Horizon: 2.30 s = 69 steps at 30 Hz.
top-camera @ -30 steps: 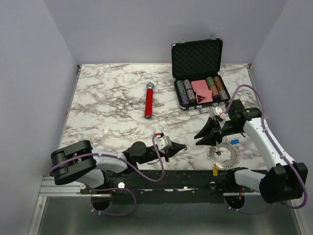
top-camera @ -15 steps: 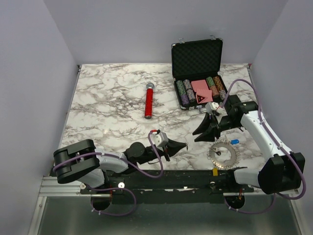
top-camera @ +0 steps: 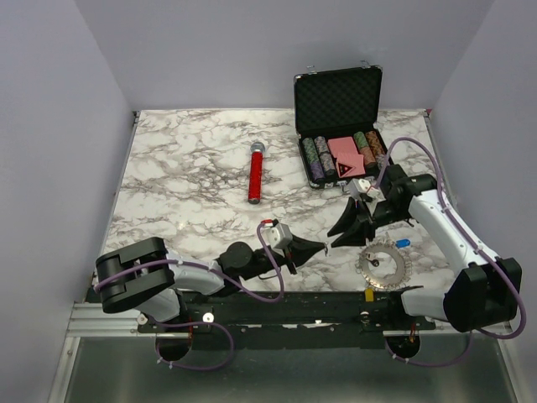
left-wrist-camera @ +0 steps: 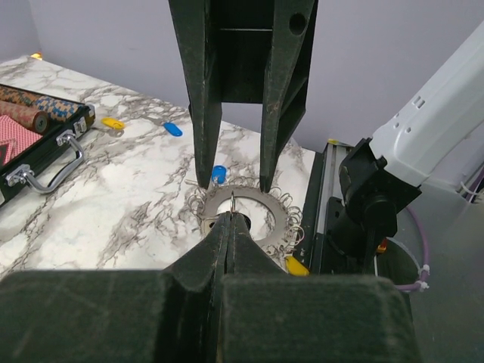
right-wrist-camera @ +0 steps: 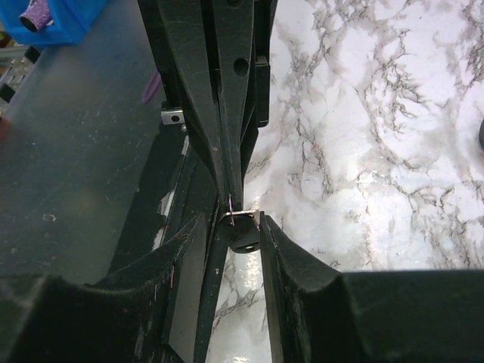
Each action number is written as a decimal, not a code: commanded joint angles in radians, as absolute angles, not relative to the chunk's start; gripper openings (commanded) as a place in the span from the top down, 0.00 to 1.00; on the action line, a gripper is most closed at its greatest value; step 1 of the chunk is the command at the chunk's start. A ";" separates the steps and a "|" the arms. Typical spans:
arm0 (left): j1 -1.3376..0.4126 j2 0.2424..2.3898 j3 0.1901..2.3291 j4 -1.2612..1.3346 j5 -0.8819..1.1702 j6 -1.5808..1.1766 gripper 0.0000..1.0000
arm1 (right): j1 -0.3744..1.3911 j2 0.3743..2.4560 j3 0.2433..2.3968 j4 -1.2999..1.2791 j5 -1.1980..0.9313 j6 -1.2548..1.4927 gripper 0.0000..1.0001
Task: Put the keys on the keyring
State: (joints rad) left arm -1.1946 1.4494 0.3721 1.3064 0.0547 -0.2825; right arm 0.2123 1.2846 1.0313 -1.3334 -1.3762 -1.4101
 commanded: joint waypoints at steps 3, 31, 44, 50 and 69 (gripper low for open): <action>-1.207 1.460 0.399 1.589 0.017 -0.296 1.00 | 0.233 1.266 0.994 -1.307 -1.355 -1.330 0.61; -1.203 1.425 0.336 1.591 -0.046 -0.302 0.54 | 0.267 1.213 1.058 -1.246 -1.192 -1.190 1.00; -1.137 1.045 0.399 0.723 0.163 -0.166 0.01 | 0.290 1.247 1.204 -1.400 -0.879 -1.241 0.99; -1.135 1.083 0.416 0.804 0.219 -0.028 0.02 | 0.316 1.258 1.243 -1.399 -0.913 -1.207 0.99; -1.126 1.296 0.514 0.979 0.291 -0.005 0.51 | 0.387 1.269 1.203 -1.356 -0.966 -1.164 0.98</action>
State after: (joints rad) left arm -1.1347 1.2716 0.4793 0.9348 0.2253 -0.0181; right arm 0.3748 1.2610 1.2129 -1.3323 -0.9340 -1.1748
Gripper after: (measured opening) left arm 0.503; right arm 0.022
